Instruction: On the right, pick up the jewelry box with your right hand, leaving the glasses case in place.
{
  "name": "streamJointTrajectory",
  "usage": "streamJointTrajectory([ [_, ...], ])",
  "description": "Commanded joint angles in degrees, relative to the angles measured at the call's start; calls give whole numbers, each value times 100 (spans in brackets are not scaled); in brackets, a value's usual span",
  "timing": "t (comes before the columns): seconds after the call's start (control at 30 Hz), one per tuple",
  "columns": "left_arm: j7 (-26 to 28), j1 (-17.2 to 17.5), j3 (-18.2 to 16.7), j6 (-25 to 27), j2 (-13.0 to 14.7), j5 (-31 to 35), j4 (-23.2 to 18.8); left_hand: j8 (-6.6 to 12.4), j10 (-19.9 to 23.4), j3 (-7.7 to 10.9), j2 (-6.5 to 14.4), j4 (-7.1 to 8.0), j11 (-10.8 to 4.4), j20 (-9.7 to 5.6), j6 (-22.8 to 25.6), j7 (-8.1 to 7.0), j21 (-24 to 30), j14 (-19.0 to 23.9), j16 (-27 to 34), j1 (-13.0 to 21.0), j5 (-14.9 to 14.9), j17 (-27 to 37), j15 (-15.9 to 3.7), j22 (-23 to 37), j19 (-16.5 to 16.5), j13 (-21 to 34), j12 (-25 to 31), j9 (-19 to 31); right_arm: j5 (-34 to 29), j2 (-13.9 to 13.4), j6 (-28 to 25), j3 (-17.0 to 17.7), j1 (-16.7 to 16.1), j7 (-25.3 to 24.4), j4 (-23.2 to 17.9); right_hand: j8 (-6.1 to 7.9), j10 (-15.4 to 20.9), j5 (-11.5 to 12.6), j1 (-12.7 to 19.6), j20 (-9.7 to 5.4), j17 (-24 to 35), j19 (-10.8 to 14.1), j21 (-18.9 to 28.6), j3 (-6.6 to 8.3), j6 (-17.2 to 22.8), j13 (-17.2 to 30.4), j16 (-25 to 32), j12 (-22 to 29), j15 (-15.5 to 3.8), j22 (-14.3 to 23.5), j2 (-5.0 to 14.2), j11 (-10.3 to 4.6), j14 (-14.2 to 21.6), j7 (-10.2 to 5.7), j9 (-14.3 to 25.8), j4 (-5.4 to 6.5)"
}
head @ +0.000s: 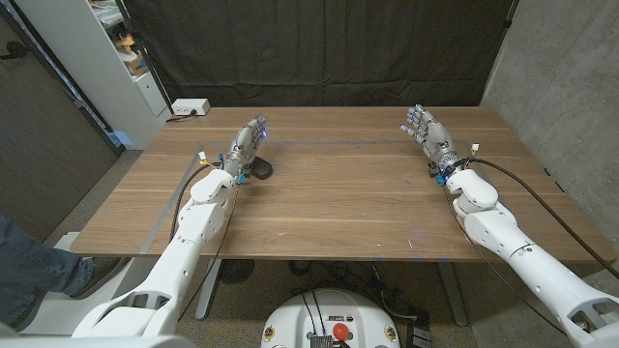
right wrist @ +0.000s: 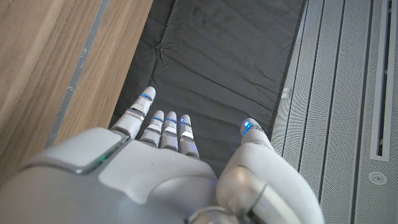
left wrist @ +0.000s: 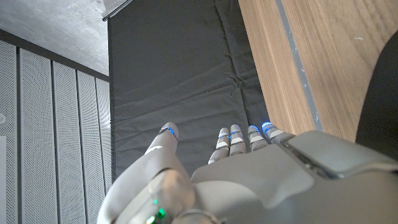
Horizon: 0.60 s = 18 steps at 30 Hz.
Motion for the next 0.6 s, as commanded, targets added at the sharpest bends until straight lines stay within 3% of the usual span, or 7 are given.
streamJointTrajectory([
  [0.03,22,98,-40,22,20,-16,-144,7,30,-8,63,-28,16,57,19,13,24,-11,29,30,32,27,15,21,-6,20,27,13,-1,-168,30,114,-170,-44,-183,38,25,-19,90,-6,12,5,18,9,25,27,25,46,7,27,2,21,61,-8,19,-15],
  [0.3,0,89,-23,42,40,-13,-155,8,33,-9,66,-33,17,71,25,11,25,-2,31,29,32,27,11,22,-5,20,26,13,-27,-252,64,183,-234,-73,-253,41,29,-25,95,-12,12,11,21,10,36,27,27,48,1,27,4,20,65,-11,19,-21],
  [0.6,-8,49,-20,37,58,-10,-144,17,66,-11,71,-42,25,-11,59,14,38,21,38,29,32,27,5,21,33,20,37,13,-30,-314,98,262,-319,-119,-322,38,36,-32,102,-13,12,19,24,12,33,28,29,50,-4,27,9,12,72,-17,19,-26],
])
